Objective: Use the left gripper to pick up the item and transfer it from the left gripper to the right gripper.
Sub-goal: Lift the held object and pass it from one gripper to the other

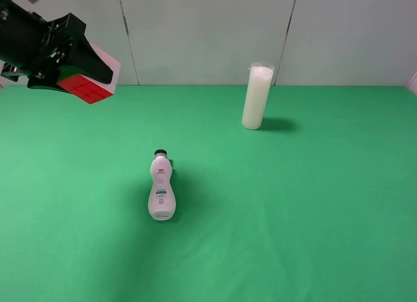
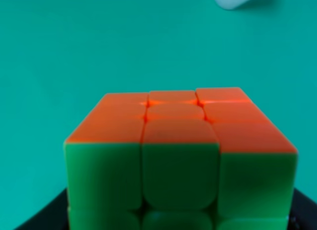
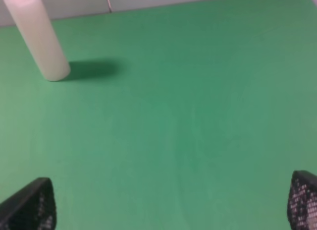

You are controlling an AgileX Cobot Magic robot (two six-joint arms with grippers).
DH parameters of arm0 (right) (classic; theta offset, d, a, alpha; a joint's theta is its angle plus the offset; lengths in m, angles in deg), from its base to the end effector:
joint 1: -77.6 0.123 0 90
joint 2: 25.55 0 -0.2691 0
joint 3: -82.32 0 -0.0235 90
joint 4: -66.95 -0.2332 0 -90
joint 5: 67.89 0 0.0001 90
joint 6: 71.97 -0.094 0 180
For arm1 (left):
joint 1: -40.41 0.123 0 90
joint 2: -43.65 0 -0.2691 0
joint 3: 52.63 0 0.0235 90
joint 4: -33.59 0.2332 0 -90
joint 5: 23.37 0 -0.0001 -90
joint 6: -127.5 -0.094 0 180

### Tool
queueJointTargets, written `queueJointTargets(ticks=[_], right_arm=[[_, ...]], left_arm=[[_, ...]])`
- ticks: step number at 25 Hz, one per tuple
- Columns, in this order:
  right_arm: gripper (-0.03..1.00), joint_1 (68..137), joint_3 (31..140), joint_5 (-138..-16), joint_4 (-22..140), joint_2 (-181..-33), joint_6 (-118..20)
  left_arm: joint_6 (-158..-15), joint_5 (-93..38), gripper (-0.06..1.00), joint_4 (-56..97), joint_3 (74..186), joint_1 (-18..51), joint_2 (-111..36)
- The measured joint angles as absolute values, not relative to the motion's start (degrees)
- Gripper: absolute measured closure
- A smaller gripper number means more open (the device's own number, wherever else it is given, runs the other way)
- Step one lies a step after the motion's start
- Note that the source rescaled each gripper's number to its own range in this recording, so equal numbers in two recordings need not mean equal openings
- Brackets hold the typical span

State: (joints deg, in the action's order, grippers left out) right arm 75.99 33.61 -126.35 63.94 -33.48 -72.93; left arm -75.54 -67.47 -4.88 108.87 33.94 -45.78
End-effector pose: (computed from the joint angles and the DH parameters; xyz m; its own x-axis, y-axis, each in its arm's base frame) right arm 0.0005 0.0042 0.2681 -0.4236 0.0561 -0.9041 0.0063 0.9982 0.0590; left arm 0.2685 -0.0714 0.2731 -0.8500 -0.0090 -0.5268 0.2506 0.8727 -0.4192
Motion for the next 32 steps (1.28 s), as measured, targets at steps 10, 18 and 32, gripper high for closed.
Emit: queueJointTargets(ticks=[10,18,32], right_arm=[[-0.03,75.99,33.92,-126.31,55.23,-35.19,-66.93],[-0.03,75.99,37.64,-120.86,49.56,-49.11,-57.71],[-0.03,88.11,37.68,-107.34,40.87,-60.12,-39.53]], left_arm=[[-75.91,-67.57,0.94,-7.02,108.87,25.66,-45.84],[-75.45,-66.15,0.94,-10.57,108.87,16.16,-49.17],[-89.95,-67.23,0.94,-30.89,108.87,10.42,-59.70]])
